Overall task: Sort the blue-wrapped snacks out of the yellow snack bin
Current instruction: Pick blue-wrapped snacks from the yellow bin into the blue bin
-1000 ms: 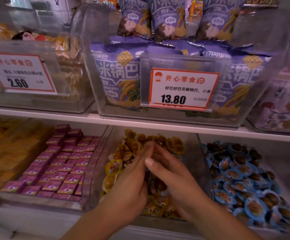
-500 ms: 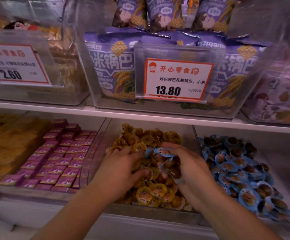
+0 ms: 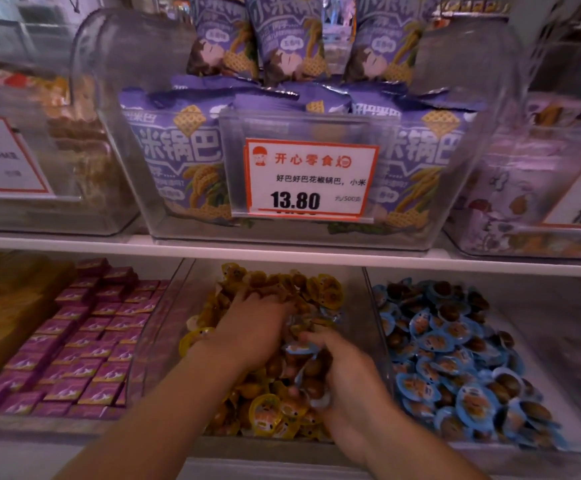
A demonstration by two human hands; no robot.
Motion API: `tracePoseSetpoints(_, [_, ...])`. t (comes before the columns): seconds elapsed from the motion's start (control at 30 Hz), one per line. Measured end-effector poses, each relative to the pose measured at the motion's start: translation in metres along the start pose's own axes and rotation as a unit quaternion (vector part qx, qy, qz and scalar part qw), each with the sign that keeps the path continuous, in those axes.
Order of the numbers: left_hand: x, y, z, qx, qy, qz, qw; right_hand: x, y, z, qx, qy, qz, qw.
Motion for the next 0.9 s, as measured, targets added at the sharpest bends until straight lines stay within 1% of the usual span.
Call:
tracePoseSetpoints(0.03, [-0.002, 0.001, 0.001, 0.0, -0.006, -0.001, 1.0, 0.0, 0.002, 0.0, -0.003, 0.002, -0.002, 1.0])
tracePoseSetpoints(0.07, [0.001, 0.0, 0.001, 0.002, 0.016, -0.011, 1.0, 0.0, 0.002, 0.001, 0.0, 0.007, -0.001, 1.0])
tracePoseSetpoints(0.13, [0.015, -0.002, -0.005, 0.004, 0.105, -0.062, 0.992, 0.002, 0.001, 0.002, 0.009, 0.022, -0.002, 1.0])
tracePoseSetpoints(0.17, [0.025, -0.004, -0.013, 0.013, 0.157, -0.129, 0.979, 0.004, 0.001, 0.003, 0.008, 0.026, 0.004, 1.0])
tracePoseSetpoints(0.2, [0.033, -0.005, -0.023, 0.033, 0.2, -0.221, 0.954, 0.005, 0.002, 0.002, 0.007, 0.024, 0.015, 1.0])
tracePoseSetpoints(0.23, [0.039, -0.005, -0.034, 0.054, 0.227, -0.318, 0.919, 0.004, 0.001, 0.0, 0.001, 0.014, 0.027, 1.0])
tracePoseSetpoints(0.27, [0.041, -0.002, -0.044, 0.069, 0.232, -0.403, 0.883, 0.002, -0.001, -0.003, -0.009, -0.004, 0.041, 0.999])
tracePoseSetpoints(0.3, [0.043, 0.006, -0.051, 0.066, 0.22, -0.461, 0.857, -0.001, -0.004, -0.006, -0.019, -0.029, 0.056, 0.998])
tracePoseSetpoints(0.33, [0.043, 0.016, -0.058, 0.052, 0.205, -0.486, 0.848, -0.005, -0.007, -0.009, -0.02, -0.053, 0.07, 0.996])
tracePoseSetpoints(0.37, [0.043, 0.026, -0.065, 0.037, 0.193, -0.49, 0.849, -0.007, -0.011, -0.013, -0.01, -0.074, 0.077, 0.994])
tracePoseSetpoints(0.4, [0.044, 0.034, -0.071, 0.018, 0.188, -0.476, 0.859, -0.007, -0.014, -0.017, 0.009, -0.084, 0.068, 0.994])
tracePoseSetpoints(0.47, [0.048, 0.049, -0.079, -0.034, 0.183, -0.413, 0.891, 0.001, -0.027, -0.027, 0.081, -0.078, 0.014, 0.994])
tracePoseSetpoints(0.5, [0.05, 0.055, -0.082, -0.063, 0.177, -0.4, 0.897, 0.007, -0.035, -0.034, 0.119, -0.068, -0.009, 0.99])
tracePoseSetpoints(0.53, [0.051, 0.057, -0.084, -0.089, 0.173, -0.408, 0.892, 0.017, -0.045, -0.04, 0.154, -0.056, -0.023, 0.986])
tracePoseSetpoints(0.57, [0.051, 0.057, -0.085, -0.096, 0.169, -0.438, 0.878, 0.029, -0.057, -0.046, 0.186, -0.044, -0.032, 0.981])
tracePoseSetpoints(0.63, [0.053, 0.049, -0.082, -0.056, 0.165, -0.511, 0.842, 0.058, -0.082, -0.056, 0.248, 0.001, -0.081, 0.965])
tracePoseSetpoints(0.67, [0.05, 0.044, -0.076, -0.028, 0.158, -0.527, 0.835, 0.075, -0.092, -0.058, 0.268, 0.04, -0.132, 0.953])
tracePoseSetpoints(0.7, [0.046, 0.039, -0.067, -0.001, 0.145, -0.514, 0.845, 0.092, -0.101, -0.058, 0.28, 0.082, -0.189, 0.938])
tracePoseSetpoints(0.73, [0.04, 0.035, -0.055, 0.02, 0.126, -0.473, 0.872, 0.108, -0.105, -0.054, 0.281, 0.118, -0.253, 0.918])
tracePoseSetpoints(0.8, [0.028, 0.032, -0.027, 0.037, 0.084, -0.373, 0.923, 0.131, -0.104, -0.04, 0.267, 0.151, -0.357, 0.882])
tracePoseSetpoints(0.83, [0.023, 0.033, -0.013, 0.032, 0.072, -0.324, 0.943, 0.139, -0.102, -0.034, 0.268, 0.166, -0.381, 0.869])
tracePoseSetpoints(0.9, [0.014, 0.041, 0.016, -0.001, 0.056, -0.256, 0.965, 0.146, -0.1, -0.027, 0.299, 0.192, -0.397, 0.846])
Point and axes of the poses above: each hand's wrist, its own z-axis towards the middle knuckle, its own x-axis out of the back of the hand, y = z × x, the point moved 5 cm from there along z, towards the middle knuckle, and after that the axes turned 4 degrees about -z, right-handed, at the moved point
